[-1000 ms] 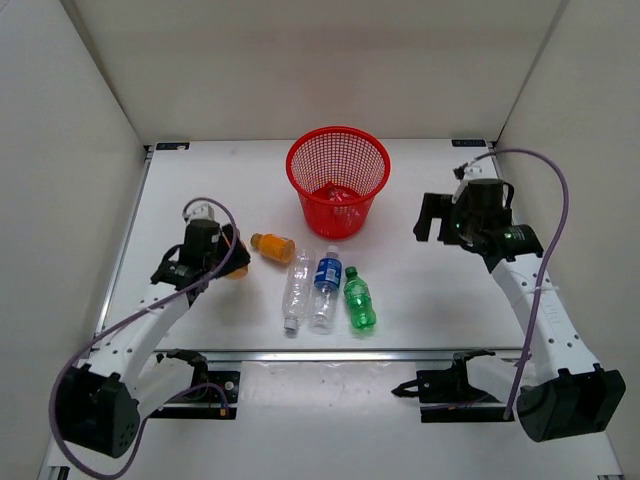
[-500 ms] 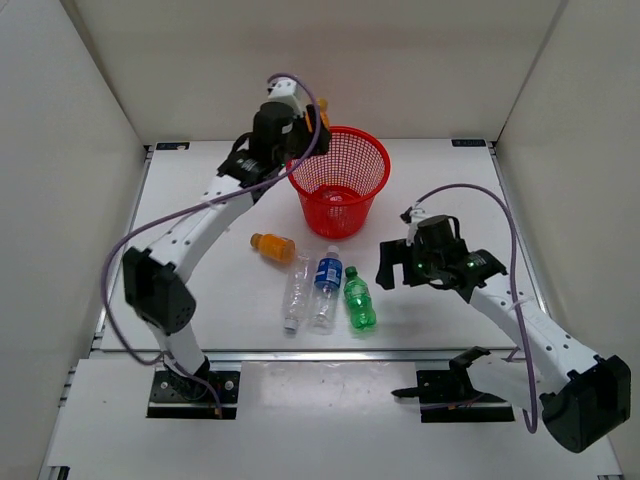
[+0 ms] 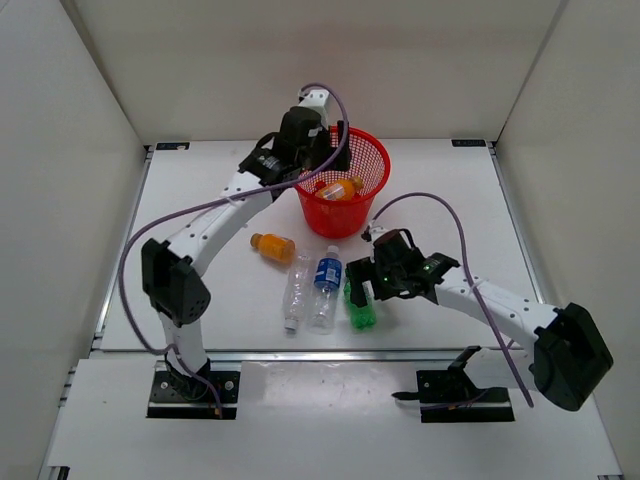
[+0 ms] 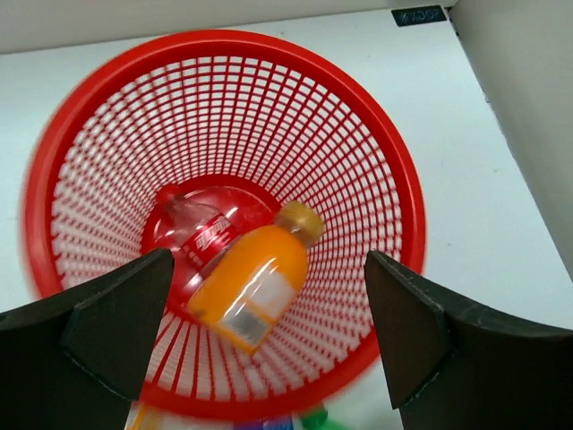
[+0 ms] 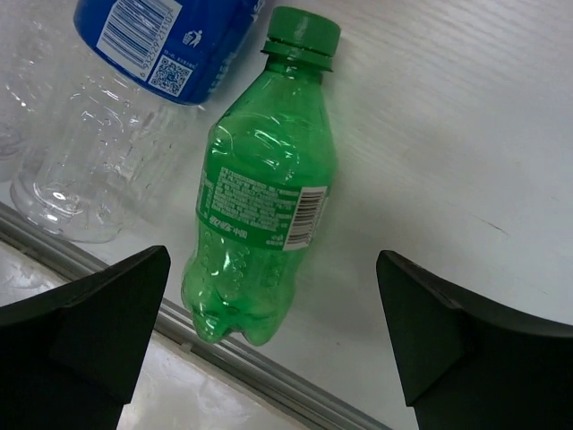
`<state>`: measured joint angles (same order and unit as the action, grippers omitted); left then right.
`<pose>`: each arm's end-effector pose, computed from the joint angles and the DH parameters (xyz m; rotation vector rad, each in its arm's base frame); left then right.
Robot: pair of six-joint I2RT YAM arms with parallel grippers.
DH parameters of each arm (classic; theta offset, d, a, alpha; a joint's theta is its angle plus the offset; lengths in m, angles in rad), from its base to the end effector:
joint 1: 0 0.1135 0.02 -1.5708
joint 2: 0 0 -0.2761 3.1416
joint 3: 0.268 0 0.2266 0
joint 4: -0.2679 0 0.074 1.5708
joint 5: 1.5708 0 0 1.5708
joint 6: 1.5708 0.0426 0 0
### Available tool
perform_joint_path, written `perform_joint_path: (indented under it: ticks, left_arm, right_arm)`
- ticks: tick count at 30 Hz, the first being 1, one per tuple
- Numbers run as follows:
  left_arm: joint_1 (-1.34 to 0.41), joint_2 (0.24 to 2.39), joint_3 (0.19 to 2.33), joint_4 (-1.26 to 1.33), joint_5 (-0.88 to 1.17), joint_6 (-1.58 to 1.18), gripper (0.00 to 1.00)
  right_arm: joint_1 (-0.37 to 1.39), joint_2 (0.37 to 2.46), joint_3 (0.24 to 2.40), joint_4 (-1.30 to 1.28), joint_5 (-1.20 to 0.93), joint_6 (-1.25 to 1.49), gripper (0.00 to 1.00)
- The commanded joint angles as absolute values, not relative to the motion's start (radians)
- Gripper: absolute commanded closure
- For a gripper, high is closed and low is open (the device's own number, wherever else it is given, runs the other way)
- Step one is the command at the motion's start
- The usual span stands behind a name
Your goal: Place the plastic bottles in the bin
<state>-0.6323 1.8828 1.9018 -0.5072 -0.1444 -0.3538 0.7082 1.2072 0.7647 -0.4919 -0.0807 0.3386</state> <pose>0.3462 -0.2460 0.3859 0.1995 2.0760 -0.4602 0.1605 0.1419 0.2386 -0.5081 2.5314 0.5154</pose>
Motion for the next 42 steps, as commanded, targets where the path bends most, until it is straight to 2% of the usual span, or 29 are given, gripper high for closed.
perform_joint_path:
  ticks: [1,3,7,10,12,14,17,20,23,27,30,35,40,42]
  left_arm:
    - [-0.638,1.652,1.838,-0.532,-0.204,-0.310,0.01]
    - [-0.638,1.527,1.726,-0.545,-0.225,-0.331,0.01]
    - [-0.597,1.285,1.373,-0.570,-0.248,-0.412,0.02]
    - [-0.560,1.136,1.125,-0.626,-0.232,-0.487,0.02]
    - [-0.513,1.053,0.960,-0.646,-0.177,-0.529,0.01]
    - [-0.493,0.968,0.869,-0.676,-0.149,-0.545,0.01]
    - [-0.454,0.895,0.801,-0.742,-0.166,-0.563,0.01]
    - [-0.420,0.841,0.747,-0.756,-0.131,-0.566,0.02]
    - [-0.391,0.841,0.718,-0.736,-0.101,-0.568,0.01]
    - [-0.396,0.865,0.721,-0.704,-0.101,-0.581,0.01]
    - [-0.384,0.894,0.715,-0.683,-0.113,-0.589,0.01]
    - [-0.361,0.914,0.697,-0.686,-0.124,-0.617,0.01]
    - [-0.347,0.891,0.686,-0.686,-0.130,-0.663,0.01]
    - [-0.341,0.888,0.669,-0.678,-0.130,-0.695,0.01]
  right_arm:
    - [0.750,1.265,0.767,-0.429,-0.026,0.347,0.03]
    - [0.765,1.305,0.773,-0.431,-0.008,0.348,0.05]
    - [0.772,1.361,0.744,-0.414,-0.003,0.365,0.10]
    - [0.767,1.371,0.713,-0.365,-0.020,0.367,0.20]
    - [0.761,1.379,0.715,-0.348,-0.025,0.370,0.40]
    - [0.750,1.376,0.735,-0.376,-0.005,0.377,0.69]
    - [0.712,1.312,0.776,-0.451,0.089,0.377,0.83]
    - [0.602,1.229,0.854,-0.552,0.109,0.348,0.89]
    - [0.432,1.165,0.945,-0.633,0.094,0.287,0.93]
    - [0.356,1.193,1.161,-0.692,0.109,0.169,0.95]
    - [0.417,1.322,1.443,-0.707,0.141,0.080,0.95]
    - [0.520,1.566,1.768,-0.640,0.085,0.011,0.96]
    - [0.538,1.808,1.995,-0.612,0.018,-0.054,0.89]
    - [0.541,1.855,2.026,-0.620,0.008,-0.055,0.80]
